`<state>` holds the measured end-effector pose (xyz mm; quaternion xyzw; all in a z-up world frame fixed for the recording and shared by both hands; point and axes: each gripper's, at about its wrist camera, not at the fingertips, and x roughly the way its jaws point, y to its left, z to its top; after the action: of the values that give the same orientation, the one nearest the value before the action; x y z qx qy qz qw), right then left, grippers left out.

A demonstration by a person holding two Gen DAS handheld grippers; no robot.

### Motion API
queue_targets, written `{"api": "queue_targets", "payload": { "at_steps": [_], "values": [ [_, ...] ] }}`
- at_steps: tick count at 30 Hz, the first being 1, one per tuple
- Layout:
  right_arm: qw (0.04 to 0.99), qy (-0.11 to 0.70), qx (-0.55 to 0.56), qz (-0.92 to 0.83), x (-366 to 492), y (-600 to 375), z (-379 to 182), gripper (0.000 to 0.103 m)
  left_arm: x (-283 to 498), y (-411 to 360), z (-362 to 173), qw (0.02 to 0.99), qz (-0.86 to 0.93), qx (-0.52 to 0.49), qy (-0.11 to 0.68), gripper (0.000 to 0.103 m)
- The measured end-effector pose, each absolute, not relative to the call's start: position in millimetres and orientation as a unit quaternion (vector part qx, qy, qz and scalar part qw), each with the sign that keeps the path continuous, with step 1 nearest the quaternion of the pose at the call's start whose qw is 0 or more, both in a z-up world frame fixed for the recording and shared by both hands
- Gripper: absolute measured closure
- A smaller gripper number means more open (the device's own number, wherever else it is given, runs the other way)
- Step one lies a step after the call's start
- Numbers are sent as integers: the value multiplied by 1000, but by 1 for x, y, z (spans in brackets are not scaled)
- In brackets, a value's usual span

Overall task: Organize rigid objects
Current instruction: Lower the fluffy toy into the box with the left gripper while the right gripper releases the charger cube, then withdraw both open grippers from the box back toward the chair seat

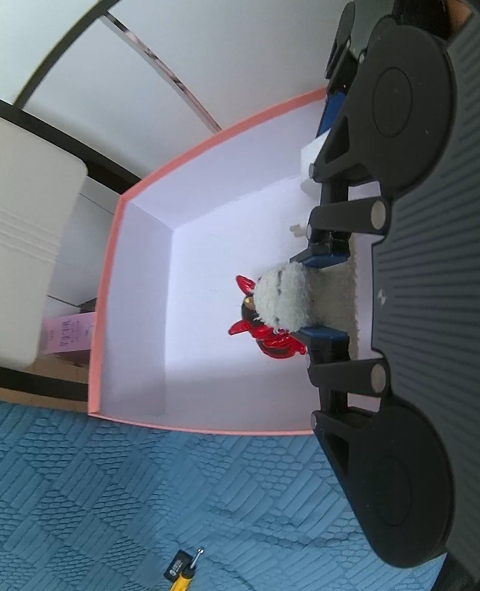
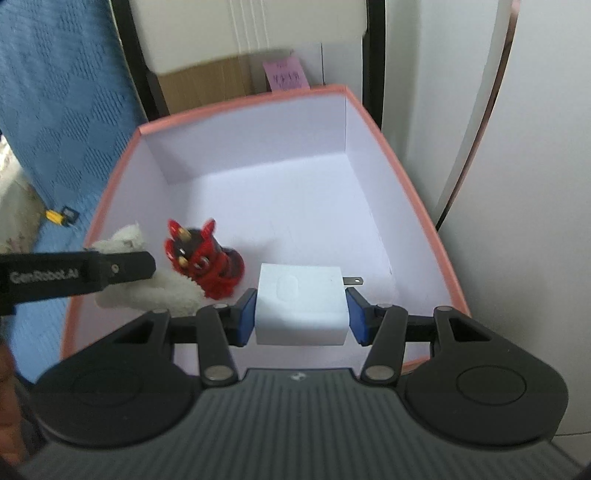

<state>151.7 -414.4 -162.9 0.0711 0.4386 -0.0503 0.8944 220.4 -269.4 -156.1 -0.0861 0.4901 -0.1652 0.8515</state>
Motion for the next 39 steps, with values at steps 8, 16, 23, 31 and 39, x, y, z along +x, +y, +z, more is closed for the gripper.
{"api": "queue_targets", "payload": {
  "at_steps": [8,16,23,31,39],
  "values": [
    [882,461,82,-45,162,-420,-182,50,227,-268,-168,844,-161,-87,504,66],
    [885,454,91,-46,159,-425,-175,51,222,-260,-161,840,-162,-96,508,64],
    [901,423,92,-41,148,-418,-146,51,209,-245,-129,856,-164,-99,480,63],
    [924,374,79,-11,130,-384,-101,51,189,-212,-83,882,-155,-108,432,63],
    [937,341,75,16,113,-349,-68,51,164,-173,-50,900,-145,-117,395,63]
  ]
}}
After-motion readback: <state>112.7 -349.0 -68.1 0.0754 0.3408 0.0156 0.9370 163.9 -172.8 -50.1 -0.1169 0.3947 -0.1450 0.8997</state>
